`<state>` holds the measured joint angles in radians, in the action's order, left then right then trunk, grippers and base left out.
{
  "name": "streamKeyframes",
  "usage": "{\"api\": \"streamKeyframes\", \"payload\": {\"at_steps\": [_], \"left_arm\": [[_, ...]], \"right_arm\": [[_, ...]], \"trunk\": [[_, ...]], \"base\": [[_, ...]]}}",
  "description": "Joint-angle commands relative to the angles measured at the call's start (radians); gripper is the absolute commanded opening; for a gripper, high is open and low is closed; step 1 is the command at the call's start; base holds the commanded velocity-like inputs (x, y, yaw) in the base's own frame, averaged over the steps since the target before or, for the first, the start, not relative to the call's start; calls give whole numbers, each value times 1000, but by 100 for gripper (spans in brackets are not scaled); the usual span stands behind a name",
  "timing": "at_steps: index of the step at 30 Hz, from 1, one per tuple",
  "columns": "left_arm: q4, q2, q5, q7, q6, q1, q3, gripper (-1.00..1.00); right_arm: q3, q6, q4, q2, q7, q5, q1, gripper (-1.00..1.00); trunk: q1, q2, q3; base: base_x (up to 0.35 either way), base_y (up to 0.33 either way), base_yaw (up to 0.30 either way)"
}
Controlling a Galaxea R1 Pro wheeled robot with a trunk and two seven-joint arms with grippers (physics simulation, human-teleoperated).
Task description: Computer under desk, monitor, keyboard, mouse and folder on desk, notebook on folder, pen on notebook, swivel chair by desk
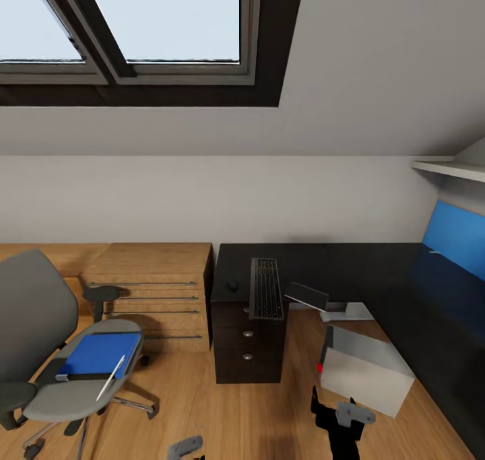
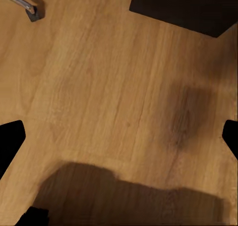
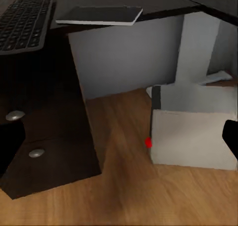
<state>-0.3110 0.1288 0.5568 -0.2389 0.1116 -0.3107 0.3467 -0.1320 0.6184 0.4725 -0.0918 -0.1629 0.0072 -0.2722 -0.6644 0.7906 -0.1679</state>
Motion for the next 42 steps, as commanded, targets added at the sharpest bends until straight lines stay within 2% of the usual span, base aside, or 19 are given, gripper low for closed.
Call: {"api": "streamKeyframes", "payload": {"at_steps": [1, 2, 3, 4, 5, 8, 12, 14, 15, 16, 17, 18, 20, 21, 22, 26, 27, 38, 42], "left_arm": [[-45, -4, 9, -6, -31, -1, 8, 100], [-66, -6, 9, -6, -46, -1, 7, 100], [-107, -12, 9, -6, -77, -1, 7, 100], [-126, -15, 9, -7, -92, -1, 7, 100], [-167, -23, 9, -7, -126, -1, 6, 100], [-254, -40, 9, -19, -201, -1, 3, 100], [-388, -59, 12, -84, -311, -1, -3, 100], [-448, -64, 14, -126, -351, -1, -7, 100], [-510, -68, 16, -161, -382, -1, -19, 100], [-682, -69, 18, -203, -493, -1, -85, 100], [-713, -68, 18, -206, -515, -1, -97, 100], [-774, -68, 19, -215, -558, -1, -119, 100], [-845, -68, 20, -226, -608, -1, -148, 100], [-861, -68, 21, -228, -620, -1, -156, 100], [-888, -71, 18, -252, -651, -1, -178, 100], [-893, -92, 18, -303, -659, -1, -185, 100], [-902, -116, 20, -335, -664, 0, -184, 100], [-943, -119, 20, -342, -674, -1, -180, 100], [-996, -118, 27, -333, -765, 12, -180, 100]], "right_arm": [[-4, -15, 23, -1, 1, -60, -14, 100], [-4, -25, 33, -2, 2, -90, -22, 100], [-5, -49, 51, -2, 5, -150, -35, 100], [-5, -63, 59, -3, 7, -178, -40, 100], [-5, -92, 76, -4, 13, -231, -49, 100], [-5, -159, 122, -5, 32, -317, -58, 100], [-5, -296, 215, -7, 83, -433, -62, 100], [-4, -379, 261, -7, 118, -510, -63, 100], [-4, -471, 301, -6, 147, -601, -64, 100], [-6, -701, 384, 4, 172, -856, -83, 100], [-6, -731, 391, 7, 174, -893, -87, 100], [-7, -785, 400, 14, 176, -965, -92, 100], [-4, -847, 407, 24, 180, -1054, -97, 100], [-2, -862, 409, 27, 183, -1076, -99, 100], [6, -911, 411, 33, 234, -1138, -101, 100], [23, -920, 411, 33, 299, -1135, -101, 100], [51, -923, 412, 32, 335, -1093, -101, 100], [60, -932, 413, 35, 341, -1078, -101, 100], [59, -941, 415, 37, 341, -1080, -101, 100]], "trunk": [[-4, 8, -5], [-8, 15, -8], [-12, 22, -11], [-16, 29, -14], [-19, 36, -17], [-31, 57, -27], [-46, 85, -39], [-54, 99, -46], [-58, 106, -49], [-62, 113, -52], [-65, 120, -55], [-69, 127, -58], [-77, 141, -64], [-81, 148, -68], [-85, 155, -71], [-100, 183, -83], [-104, 190, -86], [-146, 267, -121], [-157, 288, -130]], "base": [[0, 0, 0], [0, 0, 0], [0, 0, 0], [0, 0, 0], [0, 0, 0], [0, 0, 0], [0, 0, 0], [0, 0, 0], [0, 0, 0], [0, 0, 0], [0, 0, 0], [0, 0, 0], [0, 0, 0], [0, 0, 0], [0, 0, 0], [0, 0, 0], [0, 0, 0], [0, 0, 33], [0, 0, 103]]}}
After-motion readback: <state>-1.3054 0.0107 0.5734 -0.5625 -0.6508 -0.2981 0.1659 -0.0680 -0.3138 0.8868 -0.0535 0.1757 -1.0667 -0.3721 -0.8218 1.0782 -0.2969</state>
